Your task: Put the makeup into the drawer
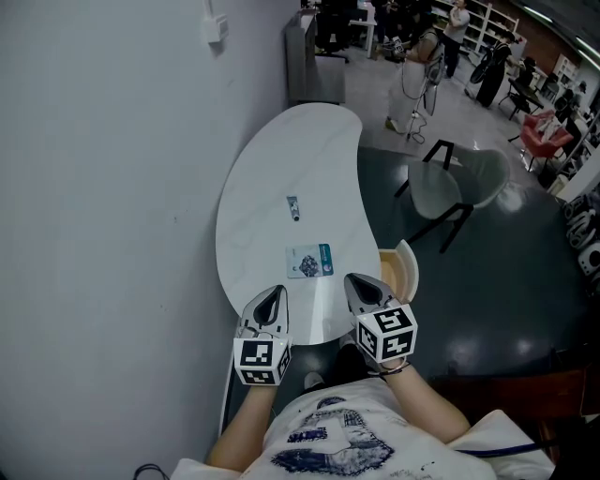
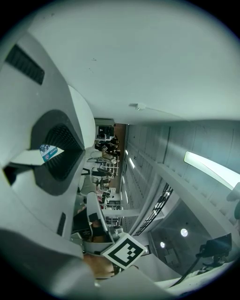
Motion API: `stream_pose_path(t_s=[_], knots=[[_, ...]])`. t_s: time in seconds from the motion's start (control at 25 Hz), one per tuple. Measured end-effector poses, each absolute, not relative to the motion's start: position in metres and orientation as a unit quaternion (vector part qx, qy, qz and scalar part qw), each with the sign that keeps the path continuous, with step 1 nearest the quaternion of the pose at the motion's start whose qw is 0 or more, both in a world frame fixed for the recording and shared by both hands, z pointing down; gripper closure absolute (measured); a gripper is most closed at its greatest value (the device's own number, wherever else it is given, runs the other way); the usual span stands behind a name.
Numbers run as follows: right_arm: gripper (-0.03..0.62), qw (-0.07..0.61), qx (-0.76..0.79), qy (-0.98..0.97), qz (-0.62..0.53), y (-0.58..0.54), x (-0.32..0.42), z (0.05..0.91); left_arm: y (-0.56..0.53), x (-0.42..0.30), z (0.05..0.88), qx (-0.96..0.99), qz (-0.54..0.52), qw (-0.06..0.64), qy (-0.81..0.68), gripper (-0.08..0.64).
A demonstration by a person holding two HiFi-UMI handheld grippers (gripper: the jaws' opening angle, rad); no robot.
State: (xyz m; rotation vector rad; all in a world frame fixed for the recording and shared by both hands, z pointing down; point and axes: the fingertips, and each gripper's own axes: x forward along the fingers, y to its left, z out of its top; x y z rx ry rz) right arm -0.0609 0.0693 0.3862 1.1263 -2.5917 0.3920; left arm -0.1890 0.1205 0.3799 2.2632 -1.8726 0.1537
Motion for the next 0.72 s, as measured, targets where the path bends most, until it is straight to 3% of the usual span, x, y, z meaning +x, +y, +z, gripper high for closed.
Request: stream_pose_path(t_s=[0.72], knots=[[0.572,0.155,0.352,-0.911,0.149,-0.024,-0.095,0.407,0.037,-0.216,0.398,0.742,0.069,0.115,-0.657,0.526]])
